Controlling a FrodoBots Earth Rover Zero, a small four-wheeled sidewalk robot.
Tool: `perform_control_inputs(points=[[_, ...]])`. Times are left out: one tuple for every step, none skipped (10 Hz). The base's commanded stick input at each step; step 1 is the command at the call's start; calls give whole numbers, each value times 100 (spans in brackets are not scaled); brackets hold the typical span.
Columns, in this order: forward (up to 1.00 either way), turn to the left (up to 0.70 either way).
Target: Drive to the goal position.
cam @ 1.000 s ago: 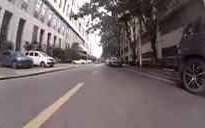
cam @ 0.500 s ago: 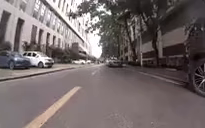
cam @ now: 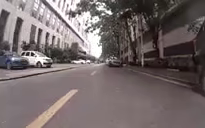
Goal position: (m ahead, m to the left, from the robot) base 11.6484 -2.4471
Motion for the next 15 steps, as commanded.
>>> perform_control_inputs(points=[[70,0],[70,0],[70,0],[70,0],[70,0],[70,0],[70,0],[70,0],[70,0],[70,0],[70,0],[70,0],[70,0],[70,0],[70,0]])
